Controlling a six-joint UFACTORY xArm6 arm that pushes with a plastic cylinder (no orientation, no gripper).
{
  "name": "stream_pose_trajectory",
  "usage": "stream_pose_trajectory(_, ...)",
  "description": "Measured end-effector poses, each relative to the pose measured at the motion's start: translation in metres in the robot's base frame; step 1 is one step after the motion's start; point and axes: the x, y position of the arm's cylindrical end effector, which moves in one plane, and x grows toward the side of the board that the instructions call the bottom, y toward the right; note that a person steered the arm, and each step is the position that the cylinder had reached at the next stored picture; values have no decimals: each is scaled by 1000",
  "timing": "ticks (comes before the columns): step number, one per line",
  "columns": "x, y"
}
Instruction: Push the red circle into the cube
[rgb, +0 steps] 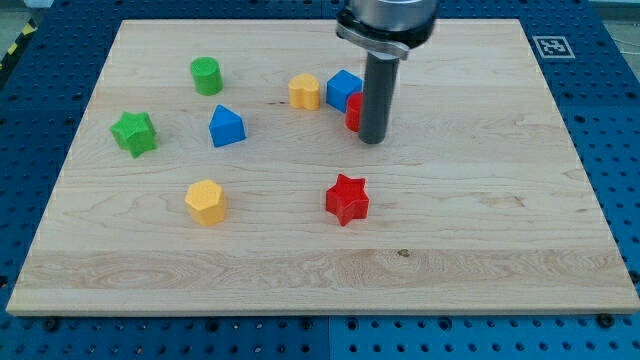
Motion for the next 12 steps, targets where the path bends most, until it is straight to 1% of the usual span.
stream_pose_trajectory(1, 0, 0)
stream_pose_trajectory(3, 3, 38)
stream_pose_trajectory(4, -6, 8)
stream_pose_trajectory(5, -7, 7)
stream_pose_trajectory(7, -9, -16)
stream_pose_trajectory(11, 7, -16)
stream_pose_trajectory(12, 24, -16)
